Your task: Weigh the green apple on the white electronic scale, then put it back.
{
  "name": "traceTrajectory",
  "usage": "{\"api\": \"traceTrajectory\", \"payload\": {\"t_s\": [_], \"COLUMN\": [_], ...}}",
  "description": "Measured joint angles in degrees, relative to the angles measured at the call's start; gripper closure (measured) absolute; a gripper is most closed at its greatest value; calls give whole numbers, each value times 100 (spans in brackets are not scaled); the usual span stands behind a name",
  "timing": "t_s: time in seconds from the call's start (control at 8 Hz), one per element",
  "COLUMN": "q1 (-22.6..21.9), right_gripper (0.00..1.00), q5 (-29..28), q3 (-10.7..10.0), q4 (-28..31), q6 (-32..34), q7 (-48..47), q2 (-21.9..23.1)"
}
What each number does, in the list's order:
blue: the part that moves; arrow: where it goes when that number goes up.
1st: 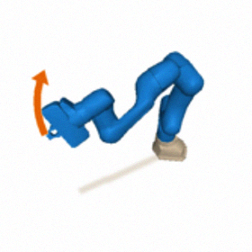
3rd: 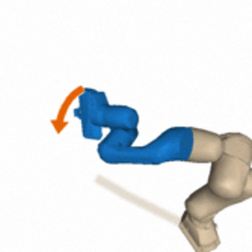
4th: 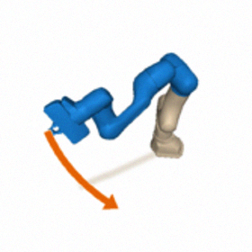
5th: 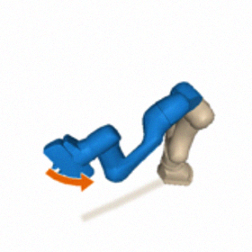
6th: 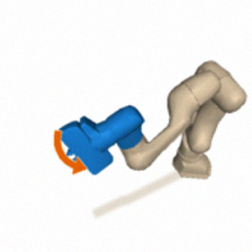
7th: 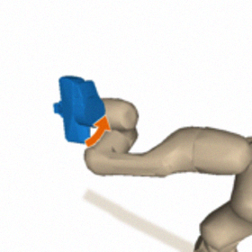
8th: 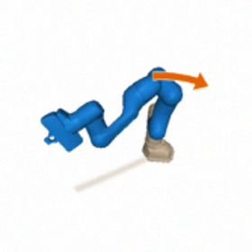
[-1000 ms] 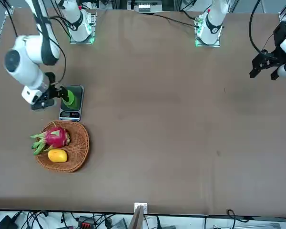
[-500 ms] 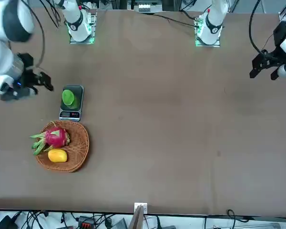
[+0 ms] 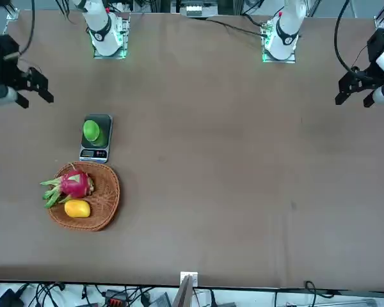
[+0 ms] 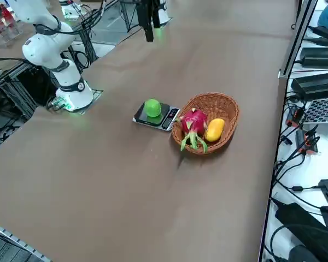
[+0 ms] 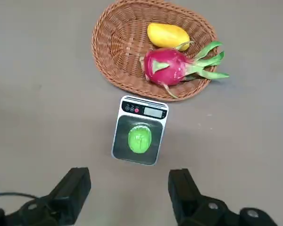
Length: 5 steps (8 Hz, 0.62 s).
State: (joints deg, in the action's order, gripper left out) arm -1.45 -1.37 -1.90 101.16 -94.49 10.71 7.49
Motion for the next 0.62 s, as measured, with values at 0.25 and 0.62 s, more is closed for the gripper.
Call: {"api": "traceTrajectory", "payload": {"t_s": [0.25,0.62], "q1": [0,-1], "right_gripper": [0,0], "q5": [0,0], "q3": [2,3], "q4": [0,65], "q6": [100,117], "q7": [0,-3], "q2": [160,180]}}
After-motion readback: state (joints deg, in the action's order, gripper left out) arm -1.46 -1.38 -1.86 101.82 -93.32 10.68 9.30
